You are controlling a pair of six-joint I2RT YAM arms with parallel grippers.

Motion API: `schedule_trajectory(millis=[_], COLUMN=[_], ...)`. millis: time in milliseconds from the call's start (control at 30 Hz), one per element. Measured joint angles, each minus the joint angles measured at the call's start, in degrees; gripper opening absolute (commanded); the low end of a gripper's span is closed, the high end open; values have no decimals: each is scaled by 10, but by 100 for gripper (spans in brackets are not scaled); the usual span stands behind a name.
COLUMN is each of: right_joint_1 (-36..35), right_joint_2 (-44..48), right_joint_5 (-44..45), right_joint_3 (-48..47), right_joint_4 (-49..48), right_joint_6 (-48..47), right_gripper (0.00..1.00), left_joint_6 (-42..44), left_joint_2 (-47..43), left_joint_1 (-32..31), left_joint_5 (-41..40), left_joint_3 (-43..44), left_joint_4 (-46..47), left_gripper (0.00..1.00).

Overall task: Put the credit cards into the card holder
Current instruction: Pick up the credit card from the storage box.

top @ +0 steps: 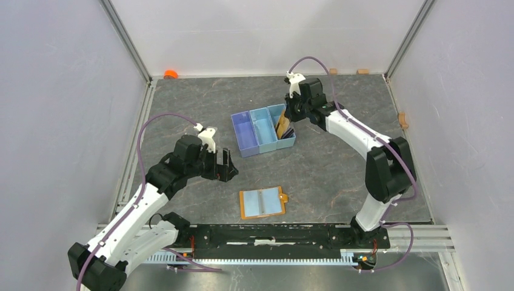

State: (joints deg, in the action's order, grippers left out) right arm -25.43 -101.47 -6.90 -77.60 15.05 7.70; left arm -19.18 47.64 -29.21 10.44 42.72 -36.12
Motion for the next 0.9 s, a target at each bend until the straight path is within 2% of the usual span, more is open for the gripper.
schedule_trajectory(millis=[300, 467, 667, 767, 900], right_joint_1=[-9, -38, -140, -194, -230], right_joint_2=[112, 186, 318, 368, 405], right_joint_5=[-38, -68, -133, -181, -229], right_joint_3=[24, 72, 189, 249, 307], right_joint_4=[-7, 0, 2, -3, -13], right_joint_6=[0, 1, 17, 36, 69], right_gripper=[0, 0, 0, 0, 0], left_joint_6=[14, 18, 18, 18, 18], left_joint_2=[-10, -40, -67, -60, -47], left_joint_1=[0, 0, -10, -33, -82], left_joint_5=[44, 94, 172, 196, 212], left_joint_3=[-9, -19, -35, -38, -41], left_joint_4=[14, 44, 95, 107, 113], left_gripper=[99, 96, 94, 94, 90])
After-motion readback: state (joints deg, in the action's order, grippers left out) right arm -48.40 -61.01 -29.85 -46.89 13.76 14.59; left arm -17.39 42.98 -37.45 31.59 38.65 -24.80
